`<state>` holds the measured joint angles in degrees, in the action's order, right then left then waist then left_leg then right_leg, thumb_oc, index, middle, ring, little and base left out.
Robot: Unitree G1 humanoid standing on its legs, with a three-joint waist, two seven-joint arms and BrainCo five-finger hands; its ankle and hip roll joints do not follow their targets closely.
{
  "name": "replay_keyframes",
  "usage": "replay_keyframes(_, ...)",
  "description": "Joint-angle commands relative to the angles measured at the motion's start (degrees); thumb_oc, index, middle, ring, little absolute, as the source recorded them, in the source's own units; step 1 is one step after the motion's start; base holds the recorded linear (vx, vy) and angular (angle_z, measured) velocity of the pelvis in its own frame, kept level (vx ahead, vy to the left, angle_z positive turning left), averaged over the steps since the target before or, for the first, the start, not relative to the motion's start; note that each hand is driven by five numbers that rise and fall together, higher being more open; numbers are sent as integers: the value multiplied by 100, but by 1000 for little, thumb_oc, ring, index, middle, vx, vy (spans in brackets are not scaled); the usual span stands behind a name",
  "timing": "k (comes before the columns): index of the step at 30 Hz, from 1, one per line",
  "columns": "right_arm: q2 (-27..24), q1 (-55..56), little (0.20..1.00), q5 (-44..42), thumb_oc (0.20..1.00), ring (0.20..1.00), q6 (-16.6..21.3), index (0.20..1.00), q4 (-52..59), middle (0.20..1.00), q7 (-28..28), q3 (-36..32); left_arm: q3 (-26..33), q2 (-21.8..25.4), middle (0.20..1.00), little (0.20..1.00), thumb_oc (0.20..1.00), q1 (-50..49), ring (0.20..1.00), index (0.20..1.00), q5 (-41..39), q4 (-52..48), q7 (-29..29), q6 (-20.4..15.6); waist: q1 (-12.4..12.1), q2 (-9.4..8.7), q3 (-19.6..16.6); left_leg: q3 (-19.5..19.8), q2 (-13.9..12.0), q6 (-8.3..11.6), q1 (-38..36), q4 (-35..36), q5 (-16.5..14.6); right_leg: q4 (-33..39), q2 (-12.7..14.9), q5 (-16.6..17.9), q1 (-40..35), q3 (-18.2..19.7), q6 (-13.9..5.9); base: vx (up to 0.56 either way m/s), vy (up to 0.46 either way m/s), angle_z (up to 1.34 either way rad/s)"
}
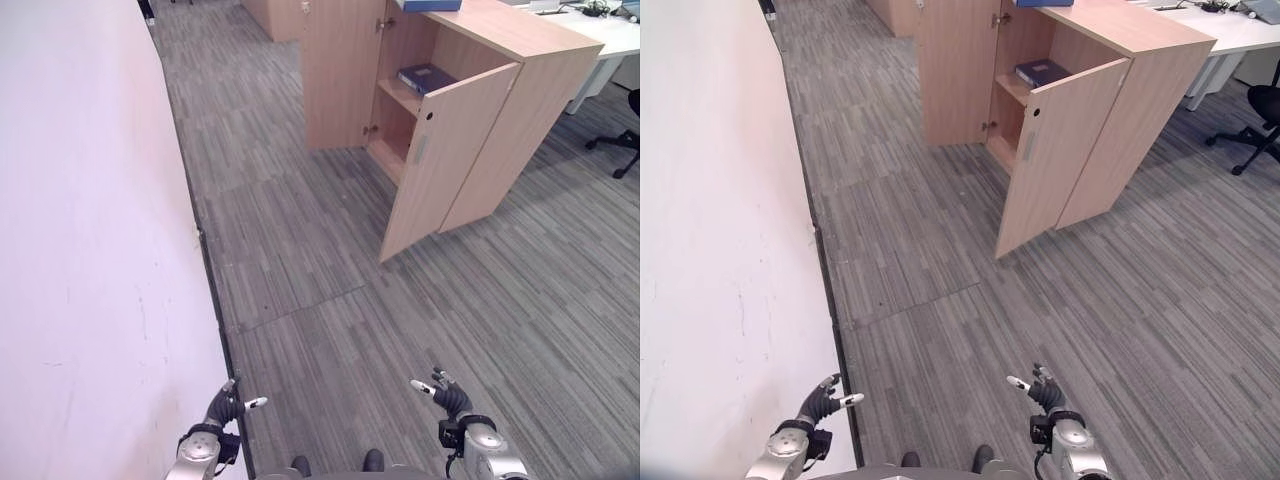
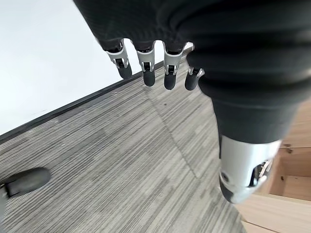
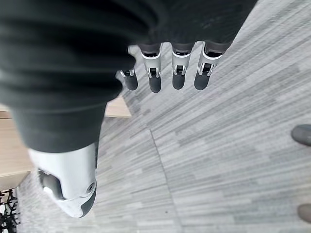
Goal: Put the empty folder in the office cabinet
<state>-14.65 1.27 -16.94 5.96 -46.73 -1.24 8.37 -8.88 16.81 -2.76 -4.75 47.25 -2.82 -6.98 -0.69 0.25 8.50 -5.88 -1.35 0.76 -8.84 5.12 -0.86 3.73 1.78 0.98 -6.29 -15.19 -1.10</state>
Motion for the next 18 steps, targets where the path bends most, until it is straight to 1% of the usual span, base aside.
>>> replay_keyframes(1, -107, -144, 1000, -101, 1000, 1000, 188, 1000, 155, 1000, -11, -43, -58, 92, 1000, 1000, 1000, 260, 1000, 1000, -163, 99, 60, -195, -109, -75, -55, -277, -321, 285, -47, -12, -93, -137, 751, -45, -186, 144, -947, 0, 0, 0)
replay_keyframes(10, -29, -69, 1000, -62, 1000, 1000, 84, 1000, -170, 1000, 57, -15, -54, 56, 1000, 1000, 1000, 269, 1000, 1000, -140, 68, 84, -168, -114, -66, -63, -270, -313, 285, -63, -12, -102, -132, 745, -50, -201, 119, -929, 0, 0, 0)
replay_keyframes(18, -26, -56, 1000, -105, 1000, 1000, 46, 1000, -481, 1000, 52, -44, -63, 27, 1000, 1000, 1000, 288, 1000, 1000, 6, 284, -19, -116, -88, -59, -41, -242, -321, 308, -52, -12, -82, -89, 714, -68, -225, 104, -908, 1, -4, 0)
